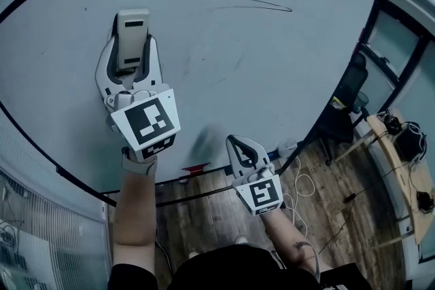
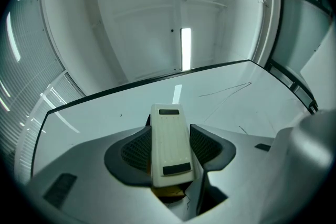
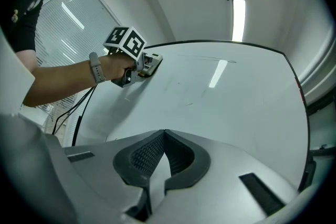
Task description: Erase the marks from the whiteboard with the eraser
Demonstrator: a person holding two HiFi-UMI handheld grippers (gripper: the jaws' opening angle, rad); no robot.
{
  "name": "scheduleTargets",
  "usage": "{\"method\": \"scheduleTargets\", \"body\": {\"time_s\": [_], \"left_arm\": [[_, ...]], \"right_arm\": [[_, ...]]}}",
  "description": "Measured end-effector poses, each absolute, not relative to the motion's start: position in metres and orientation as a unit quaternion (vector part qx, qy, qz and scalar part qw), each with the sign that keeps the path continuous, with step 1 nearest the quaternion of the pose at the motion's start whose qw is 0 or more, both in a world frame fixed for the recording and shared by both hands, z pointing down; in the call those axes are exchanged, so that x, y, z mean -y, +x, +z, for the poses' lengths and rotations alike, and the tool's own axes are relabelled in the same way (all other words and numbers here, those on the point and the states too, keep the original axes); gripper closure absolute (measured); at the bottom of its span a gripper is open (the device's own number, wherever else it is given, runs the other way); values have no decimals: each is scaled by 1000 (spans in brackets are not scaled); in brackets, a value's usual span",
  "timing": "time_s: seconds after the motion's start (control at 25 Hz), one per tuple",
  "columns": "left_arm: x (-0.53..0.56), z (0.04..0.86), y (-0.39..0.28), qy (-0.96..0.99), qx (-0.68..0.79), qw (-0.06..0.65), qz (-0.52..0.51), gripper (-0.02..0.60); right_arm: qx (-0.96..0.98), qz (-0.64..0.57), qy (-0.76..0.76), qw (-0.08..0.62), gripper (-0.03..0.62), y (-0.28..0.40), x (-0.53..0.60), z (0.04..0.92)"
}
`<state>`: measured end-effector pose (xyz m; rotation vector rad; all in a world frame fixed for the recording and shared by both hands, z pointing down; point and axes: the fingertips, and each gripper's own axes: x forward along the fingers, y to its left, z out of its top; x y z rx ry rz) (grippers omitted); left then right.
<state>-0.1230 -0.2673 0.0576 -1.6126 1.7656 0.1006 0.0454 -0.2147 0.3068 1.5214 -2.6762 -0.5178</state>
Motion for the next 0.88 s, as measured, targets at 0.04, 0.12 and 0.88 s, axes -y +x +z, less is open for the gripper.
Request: {"method": "scheduleTargets", "body": {"time_s": [0.04, 0.12, 0.88], "left_arm": [[267, 56, -119, -627, -685, 368, 39, 341], [269, 52, -105, -631, -677, 377, 42, 341], [283, 15, -11, -619, -668, 393, 130, 341]], "right_arm": [[854, -166, 494, 11, 568, 51, 213, 307], [845, -167, 508, 11, 568, 67, 212, 306], [812, -141, 566, -7, 568, 183, 238, 304]]}}
